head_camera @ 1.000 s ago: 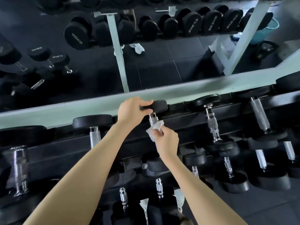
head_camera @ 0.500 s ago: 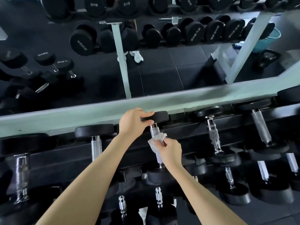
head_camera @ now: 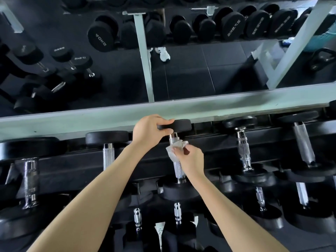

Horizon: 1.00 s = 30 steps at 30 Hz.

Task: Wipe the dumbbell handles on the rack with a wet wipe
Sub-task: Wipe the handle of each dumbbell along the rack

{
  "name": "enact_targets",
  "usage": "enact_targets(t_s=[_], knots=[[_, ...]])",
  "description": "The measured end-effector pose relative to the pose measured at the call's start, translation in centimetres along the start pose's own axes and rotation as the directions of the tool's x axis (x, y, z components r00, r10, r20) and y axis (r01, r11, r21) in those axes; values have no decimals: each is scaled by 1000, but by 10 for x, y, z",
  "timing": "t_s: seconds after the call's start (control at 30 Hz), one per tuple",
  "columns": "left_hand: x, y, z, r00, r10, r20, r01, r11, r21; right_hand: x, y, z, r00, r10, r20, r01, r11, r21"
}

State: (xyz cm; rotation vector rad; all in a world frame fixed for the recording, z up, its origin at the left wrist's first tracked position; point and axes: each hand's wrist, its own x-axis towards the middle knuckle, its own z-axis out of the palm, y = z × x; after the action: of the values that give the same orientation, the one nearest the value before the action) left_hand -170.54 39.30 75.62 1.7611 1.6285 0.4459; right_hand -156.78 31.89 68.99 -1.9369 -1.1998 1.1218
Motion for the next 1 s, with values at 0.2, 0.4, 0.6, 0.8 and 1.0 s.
enact_targets(t_s=[0.2, 0.4, 0.6, 0.8, 1.0], knots=[[-1, -4, 0, 1000, -5, -11, 4, 1000, -22, 5, 9, -14, 987, 62, 146, -66, 998, 23], [-4, -12, -5, 1000, -24, 13, 25, 996, -84, -7, 31, -33, 889, 39, 455, 66, 975, -214], [-8, -10, -5, 1000, -17, -4, 16, 997, -81, -12, 26, -19, 956, 49, 289, 5, 983, -186], [7, 5, -9, 998, 47, 47, -56, 975, 216, 8, 32, -24, 878, 156, 452, -283, 932, 227], [20, 16, 5, 978, 99, 182, -154, 936, 318, 9, 32, -21, 848, 189, 495, -344, 907, 244]])
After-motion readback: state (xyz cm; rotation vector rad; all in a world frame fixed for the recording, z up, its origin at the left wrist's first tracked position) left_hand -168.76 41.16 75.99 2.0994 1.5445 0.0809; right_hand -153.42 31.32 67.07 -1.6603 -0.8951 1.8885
